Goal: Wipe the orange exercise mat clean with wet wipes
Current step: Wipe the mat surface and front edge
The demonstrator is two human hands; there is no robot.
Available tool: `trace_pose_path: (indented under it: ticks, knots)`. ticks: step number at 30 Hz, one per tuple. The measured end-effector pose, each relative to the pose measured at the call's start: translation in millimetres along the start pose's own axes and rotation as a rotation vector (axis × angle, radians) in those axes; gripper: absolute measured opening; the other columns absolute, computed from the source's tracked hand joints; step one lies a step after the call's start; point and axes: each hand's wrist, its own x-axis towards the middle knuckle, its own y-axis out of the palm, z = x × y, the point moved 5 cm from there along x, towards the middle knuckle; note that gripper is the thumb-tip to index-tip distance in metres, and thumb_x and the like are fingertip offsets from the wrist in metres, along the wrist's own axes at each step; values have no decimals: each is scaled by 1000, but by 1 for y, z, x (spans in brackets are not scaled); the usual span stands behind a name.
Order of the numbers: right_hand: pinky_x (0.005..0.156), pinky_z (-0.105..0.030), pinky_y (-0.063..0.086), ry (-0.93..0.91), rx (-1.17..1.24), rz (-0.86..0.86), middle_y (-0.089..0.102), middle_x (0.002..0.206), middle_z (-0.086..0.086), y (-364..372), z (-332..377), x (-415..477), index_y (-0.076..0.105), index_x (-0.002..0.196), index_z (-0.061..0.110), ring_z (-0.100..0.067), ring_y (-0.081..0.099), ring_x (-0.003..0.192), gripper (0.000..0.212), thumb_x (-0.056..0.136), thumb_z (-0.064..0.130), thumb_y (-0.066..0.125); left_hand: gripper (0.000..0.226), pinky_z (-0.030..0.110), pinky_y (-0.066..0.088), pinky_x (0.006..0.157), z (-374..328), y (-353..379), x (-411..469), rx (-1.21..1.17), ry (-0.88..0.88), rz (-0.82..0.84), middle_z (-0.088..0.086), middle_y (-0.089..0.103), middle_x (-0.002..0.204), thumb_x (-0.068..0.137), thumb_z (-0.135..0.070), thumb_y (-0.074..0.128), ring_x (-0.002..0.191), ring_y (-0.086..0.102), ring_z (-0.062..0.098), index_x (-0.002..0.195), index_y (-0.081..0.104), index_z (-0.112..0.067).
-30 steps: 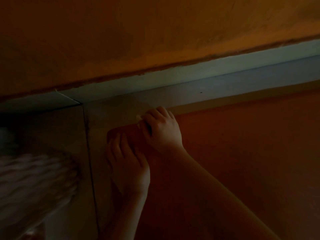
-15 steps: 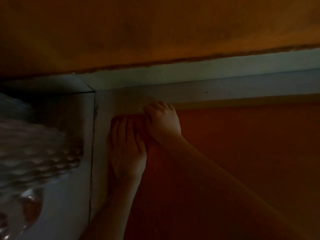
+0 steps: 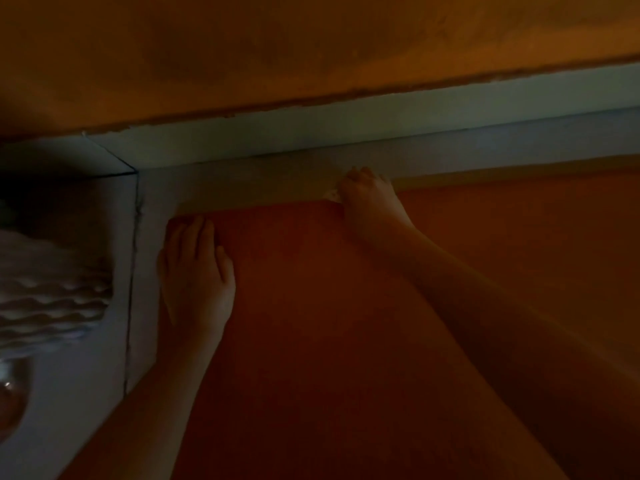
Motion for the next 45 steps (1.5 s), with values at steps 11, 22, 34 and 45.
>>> trace_pose_path:
  ticks: [11,22,34,45]
  knots:
    - [77,-39,42,42,195,-220,64,92,-8,-1,-29,-19,68,88,7,-28,58,88,42,94,33,35,47,50,31,111,-108,8,10,-195,-36,54,12,54,135,96,-29,32,128,46,31,130,56,-7]
    - [86,-41,38,5,138,-145,61,104,-16,-10,-79,-26,66,101,0,-35,54,101,16,89,4,55,50,53,23,114,-131,22,7,-53,-20,19,13,55,135,98,-31,28,131,44,33,132,55,-7]
    - [75,-34,39,144,159,-342,63,89,-7,-34,-156,-66,64,85,6,-25,57,84,36,93,28,37,38,58,31,108,-151,15,6,-48,12,47,19,54,131,95,-13,42,124,47,40,129,55,-1]
    - [76,-38,48,94,251,-394,67,88,-6,-35,-161,-67,68,84,7,-25,62,83,36,92,27,39,34,47,32,98,-275,42,8,-57,-37,27,9,66,106,93,-24,39,105,55,32,108,66,-10]
